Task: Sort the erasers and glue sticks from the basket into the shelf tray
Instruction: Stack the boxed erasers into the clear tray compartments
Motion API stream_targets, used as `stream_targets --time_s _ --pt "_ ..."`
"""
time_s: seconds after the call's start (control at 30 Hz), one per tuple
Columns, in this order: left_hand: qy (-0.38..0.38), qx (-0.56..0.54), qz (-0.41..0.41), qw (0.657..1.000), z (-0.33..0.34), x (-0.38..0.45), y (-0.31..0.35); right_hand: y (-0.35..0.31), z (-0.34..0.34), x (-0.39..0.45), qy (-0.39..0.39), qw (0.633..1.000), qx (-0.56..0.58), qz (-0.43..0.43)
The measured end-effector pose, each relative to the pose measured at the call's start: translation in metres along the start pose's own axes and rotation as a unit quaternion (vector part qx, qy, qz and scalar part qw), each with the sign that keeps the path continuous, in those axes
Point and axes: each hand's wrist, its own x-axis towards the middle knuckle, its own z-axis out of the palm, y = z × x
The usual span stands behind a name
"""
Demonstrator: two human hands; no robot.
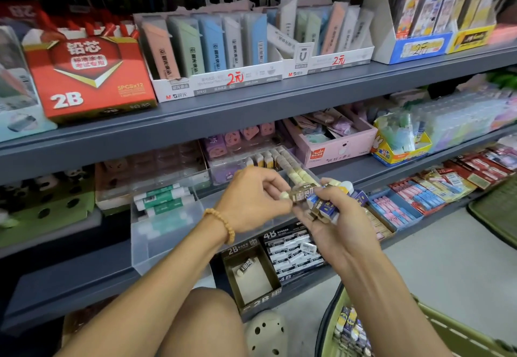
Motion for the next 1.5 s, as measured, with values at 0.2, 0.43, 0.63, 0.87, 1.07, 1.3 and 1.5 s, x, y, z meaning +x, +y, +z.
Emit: stream_targets --time_s 0.2,0.43,0.63,0.87,1.07,1.3,1.5 --pt "0.028 -0.035 -0.033 0.998 -0.008 0.025 -0.006 -0.024 -0.039 -0.008 0.067 0.997 -0.024 -0.023" --pt "0.02 -0.038 -0.059 0.997 0.006 0.046 0.001 -0.029 -0.058 -0.005 0.097 0.994 -0.034 -0.019" --pt "0.067 0.084 -0.023 0.994 0.005 0.068 -0.014 -0.033 -0.062 -0.002 0.109 0.993 -0.046 -0.019" --pt "0.029 0.267 0.039 0.962 0.012 0.082 -0.028 -0.03 -0.057 0.005 0.089 0.991 -0.097 -0.009" --pt "0.011 0.317 0.071 0.946 0.017 0.086 -0.027 -0.027 -0.056 0.008 0.067 0.988 -0.136 -0.006" --pt "0.004 0.305 0.059 0.951 0.017 0.085 -0.03 -0.027 -0.058 0.004 0.018 0.985 -0.171 0.01" --pt "0.049 0.209 0.092 0.972 0.018 0.068 -0.015 -0.025 -0.054 0.005 0.003 0.983 -0.184 -0.004"
